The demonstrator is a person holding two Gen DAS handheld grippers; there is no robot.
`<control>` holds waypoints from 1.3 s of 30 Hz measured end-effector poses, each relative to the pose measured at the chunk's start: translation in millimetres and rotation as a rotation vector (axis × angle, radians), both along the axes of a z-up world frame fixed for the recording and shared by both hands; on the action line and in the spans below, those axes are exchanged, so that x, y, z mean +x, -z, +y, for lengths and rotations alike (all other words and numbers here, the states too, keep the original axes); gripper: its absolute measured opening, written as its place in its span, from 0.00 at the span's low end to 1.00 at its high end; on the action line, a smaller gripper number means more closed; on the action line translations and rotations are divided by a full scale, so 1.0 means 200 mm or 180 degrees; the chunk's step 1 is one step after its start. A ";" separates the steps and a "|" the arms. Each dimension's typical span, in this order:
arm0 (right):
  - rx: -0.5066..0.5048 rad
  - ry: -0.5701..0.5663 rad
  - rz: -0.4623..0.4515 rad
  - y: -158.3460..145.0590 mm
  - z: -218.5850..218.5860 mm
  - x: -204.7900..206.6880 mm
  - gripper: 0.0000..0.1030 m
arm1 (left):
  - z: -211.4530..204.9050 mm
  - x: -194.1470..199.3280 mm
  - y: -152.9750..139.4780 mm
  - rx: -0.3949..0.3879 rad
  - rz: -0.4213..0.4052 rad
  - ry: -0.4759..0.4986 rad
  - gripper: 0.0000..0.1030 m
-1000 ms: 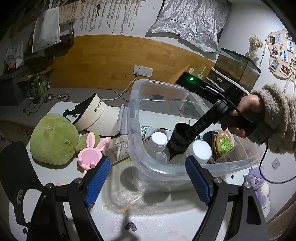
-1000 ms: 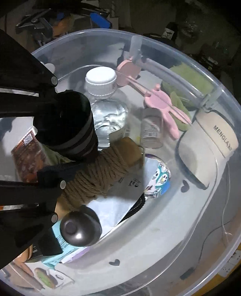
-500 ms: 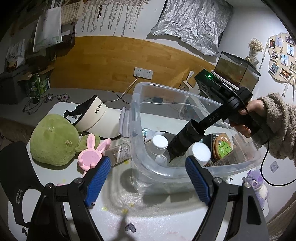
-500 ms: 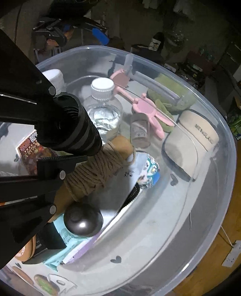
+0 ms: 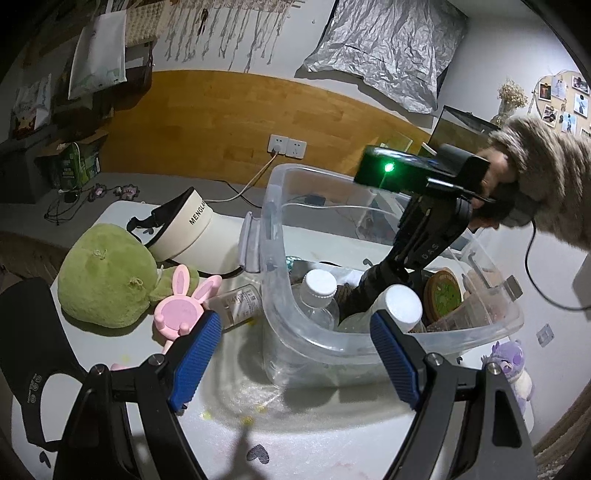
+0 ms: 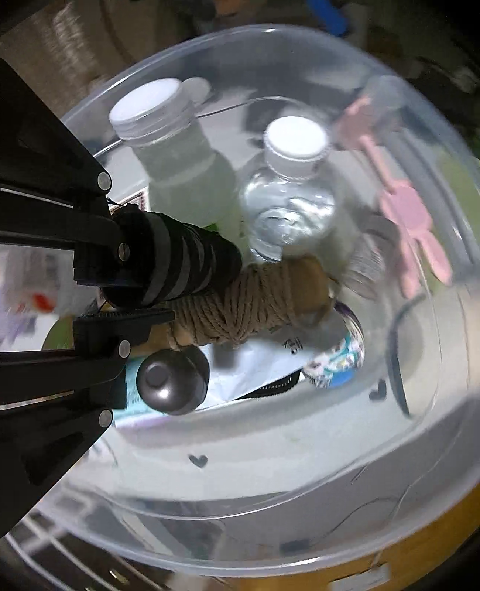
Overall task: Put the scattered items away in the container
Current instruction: 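Lower the black rope-wrapped tube with the right gripper into the box, then open the right gripper to release the tube inside the box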
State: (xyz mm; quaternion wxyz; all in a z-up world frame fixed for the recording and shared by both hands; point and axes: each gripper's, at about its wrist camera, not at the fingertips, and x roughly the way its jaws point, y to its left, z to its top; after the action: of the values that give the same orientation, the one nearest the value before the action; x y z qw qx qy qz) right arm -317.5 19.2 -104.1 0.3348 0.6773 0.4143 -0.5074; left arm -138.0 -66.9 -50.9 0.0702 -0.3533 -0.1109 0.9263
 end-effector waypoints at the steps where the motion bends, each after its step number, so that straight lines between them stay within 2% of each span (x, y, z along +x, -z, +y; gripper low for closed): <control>1: 0.0065 -0.0082 -0.0014 0.00 -0.01 0.01 0.12 | -0.01 0.00 0.00 0.0000 -0.0005 -0.0013 0.81; 5: 0.0243 -0.0374 -0.0027 -0.04 -0.03 0.05 0.12 | -0.05 0.00 0.03 0.0035 -0.0062 -0.0076 0.81; 11: 0.0242 -0.0313 -0.0059 -0.07 -0.01 0.04 0.12 | -0.06 -0.02 0.04 0.0091 -0.0070 -0.0081 0.81; 17: -0.0269 0.0203 -0.0094 -0.07 -0.03 -0.04 0.12 | -0.03 -0.02 0.02 0.0064 -0.0041 -0.0021 0.81; 23: -0.0924 0.0701 -0.0176 -0.18 -0.06 -0.12 0.12 | -0.01 -0.03 0.01 0.0004 -0.0044 0.0030 0.81; 27: -0.1321 0.0783 0.0014 -0.30 -0.01 -0.14 0.12 | -0.01 -0.03 0.01 -0.0005 -0.0049 0.0024 0.81; 28: -0.1416 0.0746 0.0107 -0.33 0.02 -0.13 0.17 | -0.01 -0.04 0.01 -0.0007 -0.0050 0.0022 0.81; 29: -0.1486 0.0713 0.0191 -0.34 0.05 -0.12 0.26 | -0.01 -0.04 0.01 -0.0009 -0.0054 0.0019 0.81; 30: -0.1524 0.0690 0.0272 -0.34 0.08 -0.12 0.61 | -0.01 -0.04 0.01 -0.0007 -0.0062 0.0015 0.81; 31: -0.1575 0.0683 0.0378 -0.34 0.11 -0.10 0.88 | -0.01 -0.04 0.02 -0.0001 -0.0072 0.0011 0.81; 32: -0.1645 0.0686 0.0436 -0.34 0.14 -0.08 0.88 | -0.02 -0.04 0.02 0.0004 -0.0082 0.0006 0.81; 35: -0.1847 0.0695 0.0357 -0.31 0.17 -0.04 0.88 | -0.01 -0.06 0.03 0.0026 -0.0104 0.0005 0.81; 37: -0.1869 0.0652 0.0322 -0.25 0.14 0.00 0.87 | -0.01 -0.06 0.04 0.0038 -0.0113 0.0010 0.81; 38: -0.1849 0.0577 0.0309 -0.21 0.12 0.02 0.85 | -0.01 -0.07 0.03 0.0036 -0.0108 0.0020 0.81; 39: -0.1826 0.0500 0.0289 -0.18 0.11 0.04 0.75 | 0.00 -0.07 0.03 0.0031 -0.0101 0.0029 0.81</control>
State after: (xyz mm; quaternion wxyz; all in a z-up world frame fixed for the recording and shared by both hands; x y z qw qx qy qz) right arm -309.1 40.5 -67.1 0.4533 0.5617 0.2149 -0.6578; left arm -151.5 -67.6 -57.0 0.0743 -0.3681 -0.1149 0.9197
